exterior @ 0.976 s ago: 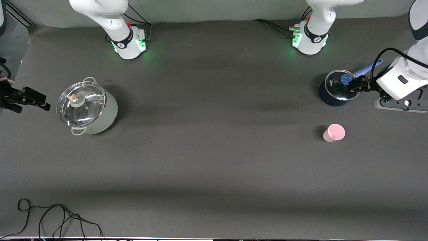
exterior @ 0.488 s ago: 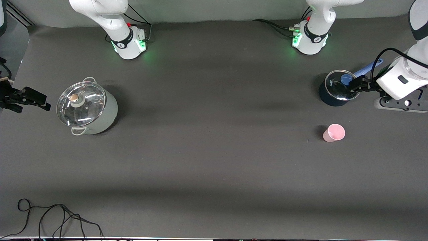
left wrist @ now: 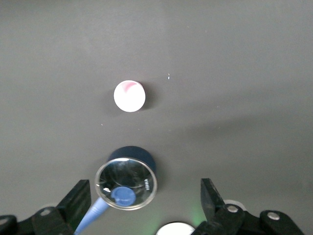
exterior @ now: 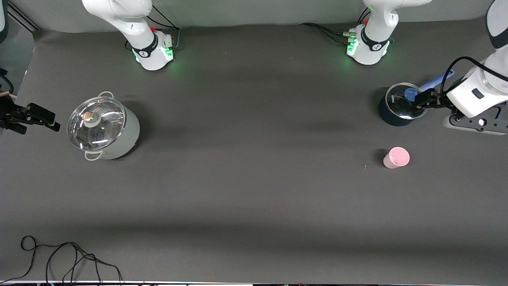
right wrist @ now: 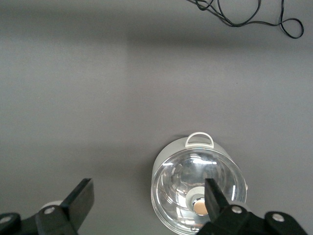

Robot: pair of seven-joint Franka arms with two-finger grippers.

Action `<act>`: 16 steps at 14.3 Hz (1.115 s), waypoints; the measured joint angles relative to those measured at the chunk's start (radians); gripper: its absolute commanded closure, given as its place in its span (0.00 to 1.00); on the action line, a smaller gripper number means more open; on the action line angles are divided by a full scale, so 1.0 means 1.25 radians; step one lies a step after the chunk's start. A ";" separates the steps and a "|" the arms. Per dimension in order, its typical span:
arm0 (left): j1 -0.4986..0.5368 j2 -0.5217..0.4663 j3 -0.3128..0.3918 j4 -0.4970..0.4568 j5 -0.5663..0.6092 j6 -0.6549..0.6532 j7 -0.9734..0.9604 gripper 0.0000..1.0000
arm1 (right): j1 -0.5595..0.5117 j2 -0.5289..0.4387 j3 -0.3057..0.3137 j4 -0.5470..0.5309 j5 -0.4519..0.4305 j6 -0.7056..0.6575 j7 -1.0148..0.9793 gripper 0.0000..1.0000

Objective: Transfer pink cup from left to right arm
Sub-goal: 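Move the left gripper down toward the pink cup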

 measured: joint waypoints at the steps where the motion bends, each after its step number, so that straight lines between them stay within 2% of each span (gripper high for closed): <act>1: 0.016 0.002 0.001 0.000 0.001 0.000 0.070 0.01 | 0.000 0.000 0.000 0.000 0.000 0.000 0.000 0.00; 8: 0.183 0.012 0.005 0.001 -0.021 0.060 0.621 0.02 | 0.000 0.000 0.000 -0.001 0.000 0.000 0.000 0.00; 12: 0.318 0.065 0.006 0.001 -0.160 0.104 0.945 0.02 | 0.000 0.002 0.000 -0.001 0.000 0.000 0.000 0.00; 16: 0.449 0.181 0.007 0.008 -0.329 0.114 1.271 0.04 | 0.000 0.003 -0.001 -0.001 0.000 0.000 0.000 0.00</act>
